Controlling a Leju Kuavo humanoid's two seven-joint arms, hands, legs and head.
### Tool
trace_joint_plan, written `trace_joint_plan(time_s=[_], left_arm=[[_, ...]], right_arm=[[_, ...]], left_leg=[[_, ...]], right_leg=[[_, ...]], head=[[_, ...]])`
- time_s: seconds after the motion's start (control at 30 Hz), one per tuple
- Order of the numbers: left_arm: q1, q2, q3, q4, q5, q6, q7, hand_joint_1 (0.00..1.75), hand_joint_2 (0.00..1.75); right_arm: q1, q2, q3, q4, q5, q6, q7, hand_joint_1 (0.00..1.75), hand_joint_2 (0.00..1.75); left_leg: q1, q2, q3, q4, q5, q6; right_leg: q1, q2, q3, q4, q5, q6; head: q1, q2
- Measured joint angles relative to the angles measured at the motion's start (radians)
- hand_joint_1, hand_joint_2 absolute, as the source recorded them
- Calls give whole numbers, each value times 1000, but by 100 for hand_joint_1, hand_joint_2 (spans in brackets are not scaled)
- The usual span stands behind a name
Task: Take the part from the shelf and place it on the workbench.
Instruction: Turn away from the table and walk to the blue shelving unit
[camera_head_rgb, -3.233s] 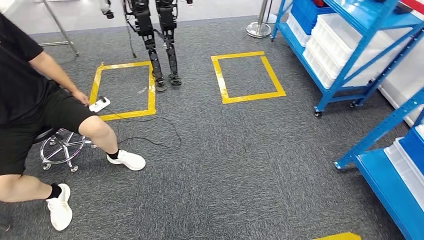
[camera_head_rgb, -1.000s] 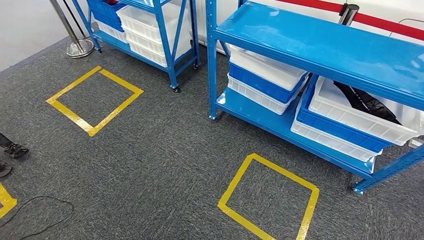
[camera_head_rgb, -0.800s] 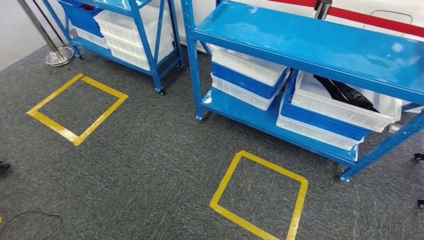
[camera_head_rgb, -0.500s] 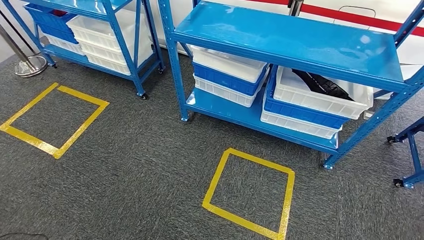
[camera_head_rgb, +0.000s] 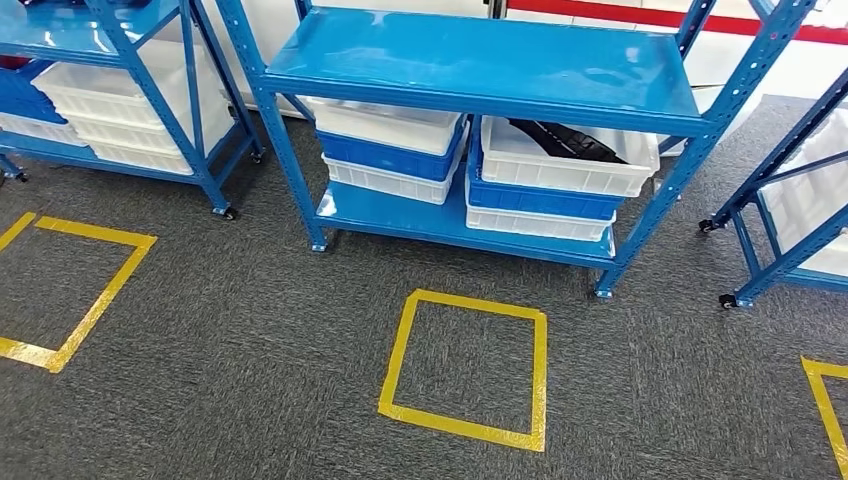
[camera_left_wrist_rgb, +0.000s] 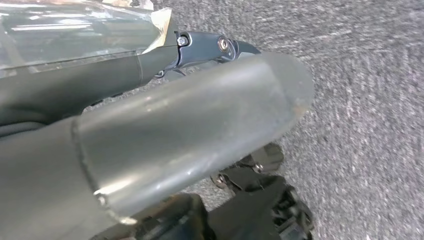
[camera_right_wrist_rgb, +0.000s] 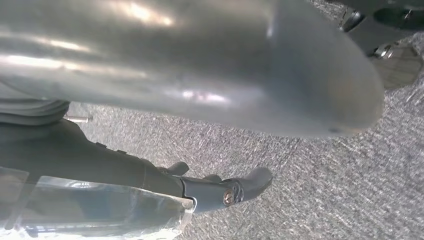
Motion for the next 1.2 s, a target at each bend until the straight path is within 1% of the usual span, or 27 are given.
trace_joint_plan(time_s=[0.03,0.07,0.13,0.17,0.2,0.23,0.27,0.3,0.37,0.43,0.5,0.53,0.57,0.6,0.63,0.67,0.7,0.73,0.77,0.8,0.83,0.87,0.9,0.93,1.0,1.07,1.2], left_arm=[[-2,0,0,0,0,0,0,0,0],[-2,0,0,0,0,0,0,0,0],[-1,0,0,0,0,1,0,0,0],[1,0,0,0,0,1,0,0,0],[3,0,0,0,-1,0,0,0,0],[5,0,0,0,-1,0,0,0,0],[6,0,0,0,-1,1,0,0,0],[6,0,0,0,-1,1,0,0,0],[5,0,0,0,0,1,0,0,0],[5,1,0,0,0,1,0,0,0],[4,1,0,0,0,1,-1,0,0],[3,0,0,0,0,1,-1,0,0],[3,-1,0,0,0,1,-2,0,0],[3,-2,0,0,-1,1,-3,0,0],[5,-2,0,0,-1,1,-3,0,0],[6,-2,0,0,-3,-1,-4,0,0],[7,-1,0,0,-5,-4,-5,0,0],[8,-1,0,0,-7,-9,-8,0,0],[8,-1,-1,0,-9,-15,-10,0,0],[7,-1,-2,0,-12,-22,-12,0,0],[7,-1,-4,0,-14,-30,-13,0,0],[6,-1,-6,0,-16,-37,-14,0,0],[5,-1,-9,0,-18,-44,-15,0,0],[4,0,-13,0,-19,-50,-16,0,0],[3,3,-18,0,-19,-56,-17,0,0],[2,5,-20,0,-20,-63,-18,0,0],[0,7,-25,0,-20,-81,-20,0,0]], right_arm=[[1,0,0,0,0,0,0,0,0],[1,0,0,0,0,0,0,0,0],[1,1,0,0,0,0,0,0,0],[0,1,0,0,1,0,0,0,0],[0,2,0,0,1,0,0,0,0],[1,2,0,0,1,0,0,0,0],[2,2,0,0,1,0,0,0,0],[3,2,0,0,2,0,0,0,0],[2,2,0,0,3,-1,0,0,0],[0,4,0,0,7,-2,-2,0,0],[1,5,0,0,12,-5,-5,0,0],[3,4,0,0,15,-6,-6,0,0],[4,4,0,0,17,-8,-7,0,0],[4,3,0,0,18,-11,-8,0,0],[3,3,0,0,19,-12,-11,0,0],[2,3,0,0,19,-14,-13,0,0],[2,3,0,0,19,-15,-15,0,0],[4,3,0,0,19,-15,-17,0,0],[6,3,0,0,19,-15,-18,0,0],[8,2,0,0,19,-15,-19,0,0],[9,1,0,0,19,-15,-20,0,0],[9,1,0,0,19,-15,-21,0,0],[9,0,0,0,19,-14,-23,0,0],[10,1,0,0,19,-14,-24,0,0],[14,2,0,0,20,-13,-26,0,0],[18,2,0,0,21,-12,-26,0,0],[20,3,0,0,27,-11,-26,0,0]], left_leg=[[5,-10,0,9,-10,-6],[9,-32,-9,33,-30,-11],[14,-94,-56,145,-101,-19],[14,-111,-89,215,-135,-20],[14,-119,-116,271,-156,-20],[14,-123,-130,295,-154,-18],[14,-126,-125,280,-133,-15],[14,-132,-103,229,-97,-11],[14,-175,-41,93,-29,0],[11,-204,-12,21,-6,8],[5,-191,-11,10,-3,16],[4,-183,-9,4,3,22],[5,-174,-8,-4,11,30],[6,-165,-8,-11,17,36],[5,-155,-9,-14,20,39],[3,-145,-12,-14,21,42],[2,-136,-13,-13,21,42],[1,-129,-14,-13,22,42],[0,-123,-14,-12,22,42],[0,-120,-14,-12,21,41],[0,-117,-13,-10,20,39],[-2,-115,-13,-8,18,36],[-5,-113,-14,-5,16,31],[-7,-112,-15,-1,13,30],[-8,-113,-18,3,12,39],[-5,-114,-19,3,15,48],[0,-115,-18,-2,19,42]], right_leg=[[-2,11,0,-1,2,-7],[-5,22,0,-3,5,-15],[-7,45,-1,-3,10,-27],[-5,57,-3,-3,12,-30],[-3,70,-5,-3,13,-32],[-2,84,-5,-3,14,-32],[-1,98,-5,-2,14,-32],[0,111,-3,-2,15,-32],[3,136,-3,-1,17,-28],[5,156,-8,1,22,-18],[5,171,-17,-3,28,-3],[6,164,-23,0,27,2],[8,145,-33,16,17,4],[11,121,-53,53,-4,0],[11,92,-79,112,-35,-6],[12,76,-110,181,-68,-11],[11,69,-135,242,-92,-13],[10,66,-145,276,-103,-10],[10,65,-134,270,-98,-3],[9,64,-102,223,-78,6],[8,61,-58,149,-53,13],[9,59,-19,78,-33,15],[9,56,10,24,-19,13],[7,55,25,-5,-12,9],[5,55,29,-13,-10,2],[8,55,29,-13,-9,1],[15,56,29,-13,-9,-5]], head=[[-1,0],[-3,0],[-7,0],[-8,0],[-8,0],[-8,0],[-8,0],[-8,0],[-8,0],[-7,0],[-7,0],[-6,0],[-5,0],[-2,0],[1,0],[3,0],[4,0],[4,0],[4,0],[4,0],[4,0],[4,0],[3,0],[3,0],[1,0],[1,0],[1,0]])
